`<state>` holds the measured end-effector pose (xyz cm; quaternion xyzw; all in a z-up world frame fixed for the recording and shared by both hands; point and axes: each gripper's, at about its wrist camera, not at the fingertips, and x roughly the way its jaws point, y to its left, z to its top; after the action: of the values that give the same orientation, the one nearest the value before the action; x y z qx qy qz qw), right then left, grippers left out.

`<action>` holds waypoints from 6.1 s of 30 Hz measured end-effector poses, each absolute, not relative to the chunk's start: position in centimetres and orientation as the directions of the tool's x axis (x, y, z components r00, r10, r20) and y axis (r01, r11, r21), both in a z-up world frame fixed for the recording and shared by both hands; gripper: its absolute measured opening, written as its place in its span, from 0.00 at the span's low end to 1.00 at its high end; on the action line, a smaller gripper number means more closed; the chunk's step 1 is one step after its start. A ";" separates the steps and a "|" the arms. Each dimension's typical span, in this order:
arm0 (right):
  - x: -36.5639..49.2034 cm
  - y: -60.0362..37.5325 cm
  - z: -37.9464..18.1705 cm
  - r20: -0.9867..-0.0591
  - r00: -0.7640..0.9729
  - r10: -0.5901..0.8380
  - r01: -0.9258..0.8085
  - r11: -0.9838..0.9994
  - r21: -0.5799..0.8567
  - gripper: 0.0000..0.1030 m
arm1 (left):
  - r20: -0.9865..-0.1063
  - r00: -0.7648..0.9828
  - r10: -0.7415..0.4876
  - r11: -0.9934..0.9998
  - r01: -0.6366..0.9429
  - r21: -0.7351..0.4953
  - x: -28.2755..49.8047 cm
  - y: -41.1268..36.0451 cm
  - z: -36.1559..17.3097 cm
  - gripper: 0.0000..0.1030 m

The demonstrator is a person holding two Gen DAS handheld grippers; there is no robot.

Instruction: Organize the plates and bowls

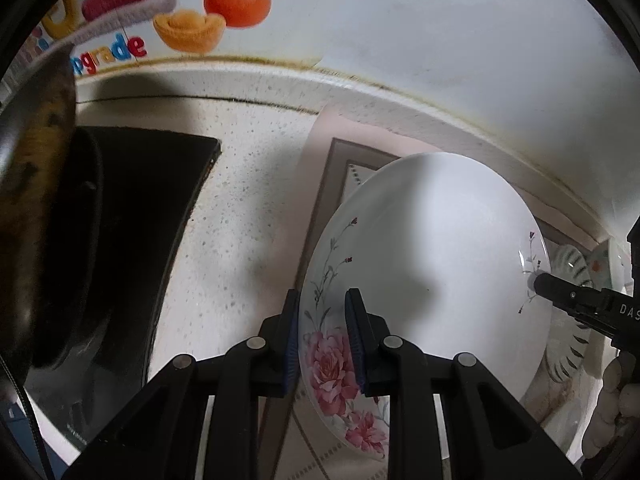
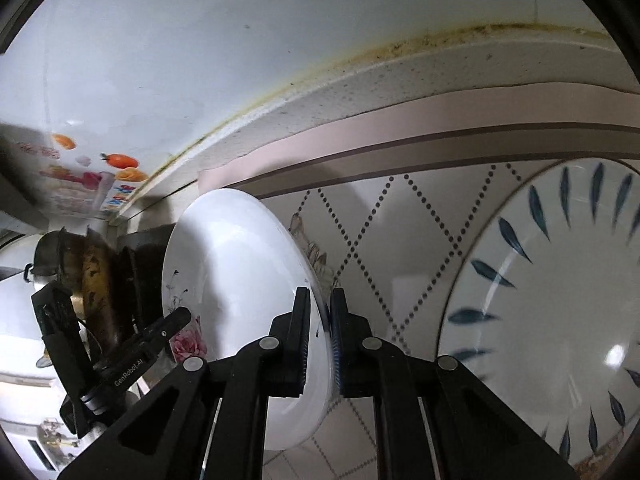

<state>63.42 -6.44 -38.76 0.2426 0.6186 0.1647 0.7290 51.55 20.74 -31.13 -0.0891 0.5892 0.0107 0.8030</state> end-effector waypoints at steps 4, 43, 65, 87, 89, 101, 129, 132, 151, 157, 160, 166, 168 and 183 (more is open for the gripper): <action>61.3 -8.0 -36.7 -0.811 0.191 0.553 0.047 0.820 0.570 0.11 | -0.946 0.310 -0.094 0.987 -0.098 -0.130 50.6 18.6 -29.0 0.19; 35.6 -32.3 -38.2 -0.873 0.157 0.462 0.275 0.828 0.488 0.11 | -0.977 0.153 -0.145 0.961 0.256 -0.103 37.0 -5.5 -32.9 0.19; 35.5 -32.0 -39.1 -0.894 0.126 0.429 0.243 0.861 0.448 0.11 | -0.984 0.168 -0.062 0.961 0.278 -0.013 36.5 -7.7 -35.5 0.20; 35.3 -32.8 -37.7 -0.910 0.093 0.403 0.274 0.869 0.413 0.17 | -0.985 0.157 -0.067 0.963 0.267 -0.023 34.8 -7.4 -36.2 0.20; 35.3 -33.3 -37.2 -0.914 0.100 0.393 0.274 0.872 0.405 0.19 | -0.984 0.157 -0.082 0.965 0.258 -0.040 35.1 -6.6 -35.6 0.20; 46.9 -33.4 -28.3 -0.828 0.295 0.477 0.198 0.817 0.541 0.38 | -0.957 0.217 -0.191 0.980 0.091 -0.175 46.4 -2.9 -30.5 0.28; 63.7 -27.3 -40.2 -0.977 -0.050 0.207 0.017 0.978 0.207 0.11 | -0.977 0.127 -0.169 0.985 0.054 -0.163 54.5 -3.9 -37.5 0.18; 63.4 -27.4 -39.9 -0.975 -0.050 0.217 0.020 0.976 0.216 0.11 | -0.976 0.143 -0.161 0.986 0.051 -0.156 53.8 -4.1 -36.6 0.18; 54.7 -26.9 -31.6 -0.948 -0.021 0.317 -0.041 0.947 0.318 0.11 | -0.953 0.228 -0.198 0.975 0.151 -0.166 45.5 -3.1 -26.8 0.18; 48.2 -27.7 -32.1 -0.937 -0.068 0.342 -0.032 0.938 0.345 0.11 | -0.957 0.208 -0.204 0.968 0.190 -0.165 41.3 -4.4 -27.1 0.18; 45.2 -28.3 -33.1 -0.930 -0.095 0.355 -0.012 0.934 0.357 0.11 | -0.962 0.185 -0.202 0.965 0.207 -0.163 39.2 -5.1 -28.0 0.18; 40.9 -29.3 -35.6 -0.921 -0.135 0.366 0.026 0.930 0.366 0.11 | -0.973 0.133 -0.188 0.962 0.222 -0.156 36.3 -5.8 -30.6 0.18; 39.8 -29.3 -36.4 -0.919 -0.145 0.368 0.038 0.930 0.366 0.11 | -0.976 0.121 -0.182 0.962 0.226 -0.152 35.7 -6.0 -31.4 0.18; 37.5 -30.1 -39.3 -0.922 -0.156 0.353 0.078 0.935 0.345 0.11 | -0.984 0.111 -0.137 0.962 0.253 -0.105 34.6 -8.0 -33.9 0.18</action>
<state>37.53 -30.12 -39.31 0.1431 0.7524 0.1087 0.6337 34.63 -7.96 -33.88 0.0445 0.6537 -0.1310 0.7440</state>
